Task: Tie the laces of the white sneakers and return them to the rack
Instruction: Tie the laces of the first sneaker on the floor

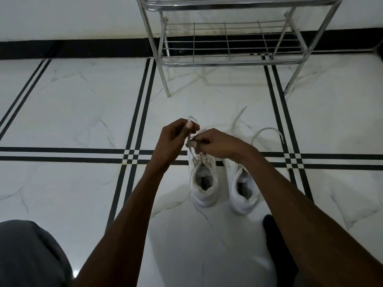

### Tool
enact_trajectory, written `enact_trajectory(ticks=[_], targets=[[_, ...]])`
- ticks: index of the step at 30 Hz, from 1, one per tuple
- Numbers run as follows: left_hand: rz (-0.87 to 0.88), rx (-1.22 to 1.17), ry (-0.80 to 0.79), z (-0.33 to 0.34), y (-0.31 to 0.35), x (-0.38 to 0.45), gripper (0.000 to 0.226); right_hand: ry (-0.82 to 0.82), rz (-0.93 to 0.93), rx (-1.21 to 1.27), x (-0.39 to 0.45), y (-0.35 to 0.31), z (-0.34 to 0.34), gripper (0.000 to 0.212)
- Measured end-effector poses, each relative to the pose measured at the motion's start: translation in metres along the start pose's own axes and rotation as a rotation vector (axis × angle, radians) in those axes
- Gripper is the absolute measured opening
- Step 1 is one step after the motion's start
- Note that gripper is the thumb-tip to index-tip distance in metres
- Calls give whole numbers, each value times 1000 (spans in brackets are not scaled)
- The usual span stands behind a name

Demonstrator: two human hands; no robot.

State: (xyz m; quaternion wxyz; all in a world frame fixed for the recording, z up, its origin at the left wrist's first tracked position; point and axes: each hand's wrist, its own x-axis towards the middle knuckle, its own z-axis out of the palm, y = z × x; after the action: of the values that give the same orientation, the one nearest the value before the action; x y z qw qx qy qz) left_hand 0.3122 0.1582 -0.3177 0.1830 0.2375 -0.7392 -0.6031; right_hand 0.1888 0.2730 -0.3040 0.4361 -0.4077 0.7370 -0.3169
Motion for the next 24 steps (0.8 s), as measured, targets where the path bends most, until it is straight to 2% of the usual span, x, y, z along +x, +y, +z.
enact_trajectory(ticks=[5, 12, 14, 16, 19, 24], targets=[[-64, -61, -105, 9, -10, -6, 46, 93, -4, 75, -3, 5, -3, 32], [-103, -87, -71, 9, -13, -3, 41, 79, 15, 163, -11, 14, -1, 27], [-104, -40, -105, 8, -13, -3, 45, 84, 20, 187, -11, 16, -2, 23], [-125, 3, -155, 9, -14, -4, 48, 88, 6, 186, -13, 14, -5, 30], [-177, -9, -161, 12, -15, -5, 43, 80, -7, 131, -15, 11, -12, 36], [-275, -97, -150, 8, -17, -3, 33, 108, 11, 221, -14, 10, -11, 39]])
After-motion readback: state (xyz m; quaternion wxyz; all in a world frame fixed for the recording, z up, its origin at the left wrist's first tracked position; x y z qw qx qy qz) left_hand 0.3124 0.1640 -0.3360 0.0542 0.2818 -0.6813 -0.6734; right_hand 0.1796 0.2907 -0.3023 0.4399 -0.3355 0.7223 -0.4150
